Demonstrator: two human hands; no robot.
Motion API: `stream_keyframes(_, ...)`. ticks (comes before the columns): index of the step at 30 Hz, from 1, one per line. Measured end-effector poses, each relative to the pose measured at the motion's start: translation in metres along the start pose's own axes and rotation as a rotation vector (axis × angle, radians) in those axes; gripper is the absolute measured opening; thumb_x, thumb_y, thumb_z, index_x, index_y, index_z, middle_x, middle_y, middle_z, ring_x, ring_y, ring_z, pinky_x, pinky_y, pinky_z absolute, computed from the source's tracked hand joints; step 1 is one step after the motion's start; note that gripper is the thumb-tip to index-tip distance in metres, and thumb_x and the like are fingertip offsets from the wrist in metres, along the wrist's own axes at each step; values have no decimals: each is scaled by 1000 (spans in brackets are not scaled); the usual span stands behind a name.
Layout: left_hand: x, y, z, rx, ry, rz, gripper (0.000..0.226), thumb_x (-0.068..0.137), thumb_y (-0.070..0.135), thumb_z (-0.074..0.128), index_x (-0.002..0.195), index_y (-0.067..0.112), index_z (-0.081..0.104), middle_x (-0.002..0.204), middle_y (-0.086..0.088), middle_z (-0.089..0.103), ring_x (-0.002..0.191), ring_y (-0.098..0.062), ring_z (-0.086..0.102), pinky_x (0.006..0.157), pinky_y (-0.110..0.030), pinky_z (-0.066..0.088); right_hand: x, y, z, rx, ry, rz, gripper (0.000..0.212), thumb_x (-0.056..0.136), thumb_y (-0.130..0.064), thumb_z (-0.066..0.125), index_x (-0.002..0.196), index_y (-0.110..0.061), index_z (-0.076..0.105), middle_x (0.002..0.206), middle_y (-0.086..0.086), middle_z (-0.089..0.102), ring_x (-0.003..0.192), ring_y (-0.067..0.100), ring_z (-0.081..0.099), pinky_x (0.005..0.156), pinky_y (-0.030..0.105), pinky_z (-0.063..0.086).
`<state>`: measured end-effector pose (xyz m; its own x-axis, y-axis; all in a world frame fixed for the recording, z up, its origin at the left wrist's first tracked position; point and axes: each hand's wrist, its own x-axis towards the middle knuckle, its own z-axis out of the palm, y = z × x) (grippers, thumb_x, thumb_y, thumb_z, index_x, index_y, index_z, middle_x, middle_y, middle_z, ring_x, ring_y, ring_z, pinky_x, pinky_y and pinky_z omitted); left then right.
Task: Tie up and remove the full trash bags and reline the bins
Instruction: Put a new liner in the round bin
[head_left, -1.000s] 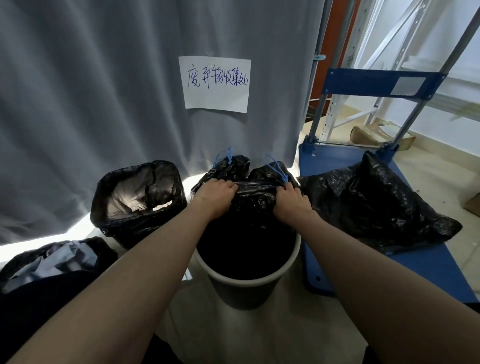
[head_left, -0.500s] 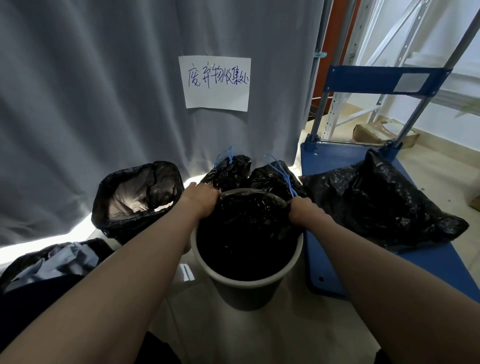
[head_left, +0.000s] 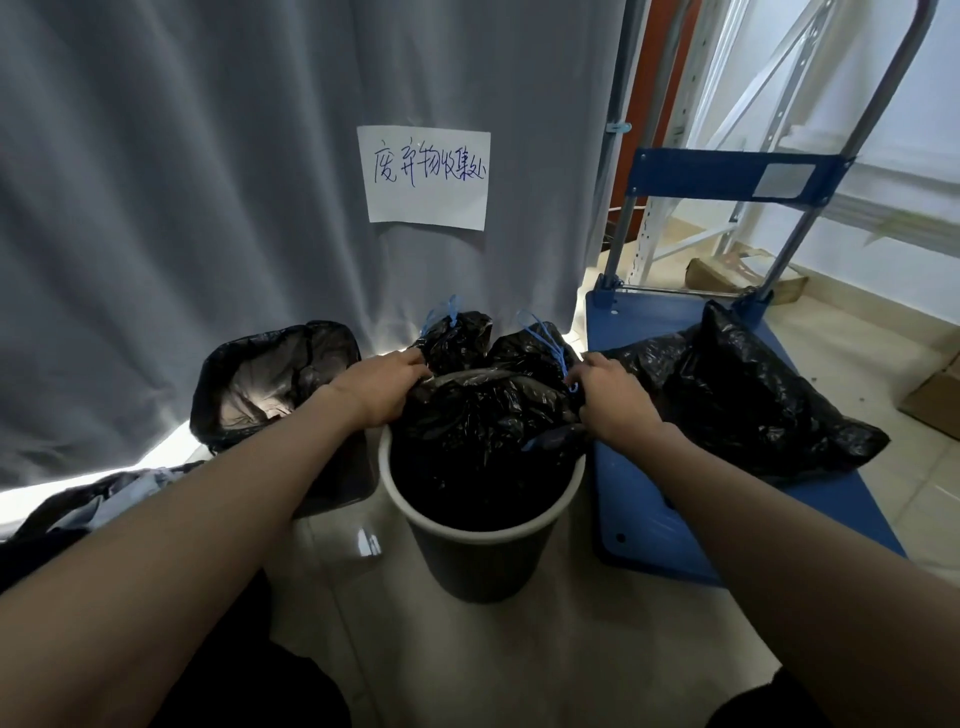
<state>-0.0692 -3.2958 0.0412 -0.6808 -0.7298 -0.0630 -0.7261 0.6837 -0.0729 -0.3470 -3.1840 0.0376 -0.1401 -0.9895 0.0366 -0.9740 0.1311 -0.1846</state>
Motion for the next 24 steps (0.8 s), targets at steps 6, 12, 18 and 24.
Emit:
stream_keyframes(6, -17, 8, 6, -30, -92, 80, 39, 88, 34, 64, 124, 20, 60, 117, -3, 62, 109, -21, 58, 91, -36, 48, -24, 0, -1, -64, -216, -212, 32, 83, -4, 58, 110, -21, 60, 117, 3, 54, 106, 26, 55, 87, 36, 44)
stream_keyframes(12, -22, -7, 3, -36, -73, 20, 19, 80, 25, 73, 97, 21, 66, 92, 3, 60, 96, -21, 61, 78, -34, 50, -40, 17, -1, -37, -218, -235, 17, 82, -15, 65, 97, -15, 56, 104, 2, 53, 94, 25, 56, 79, 39, 48)
stream_keyframes(18, -31, -15, 4, -11, -132, 43, 21, 73, 27, 73, 73, 22, 53, 79, 3, 61, 77, -21, 59, 66, -37, 50, -49, 29, 3, -67, -219, -242, 13, 82, -15, 67, 87, -13, 55, 98, 1, 51, 90, 25, 55, 75, 40, 48)
stream_keyframes(24, -44, -25, 8, 100, -157, 20, 19, 71, 32, 68, 77, 17, 57, 83, -4, 62, 79, -26, 60, 64, -35, 47, -53, 28, 10, -153, -295, -159, 13, 89, -22, 61, 101, -16, 59, 87, 3, 48, 92, 31, 61, 67, 32, 40)
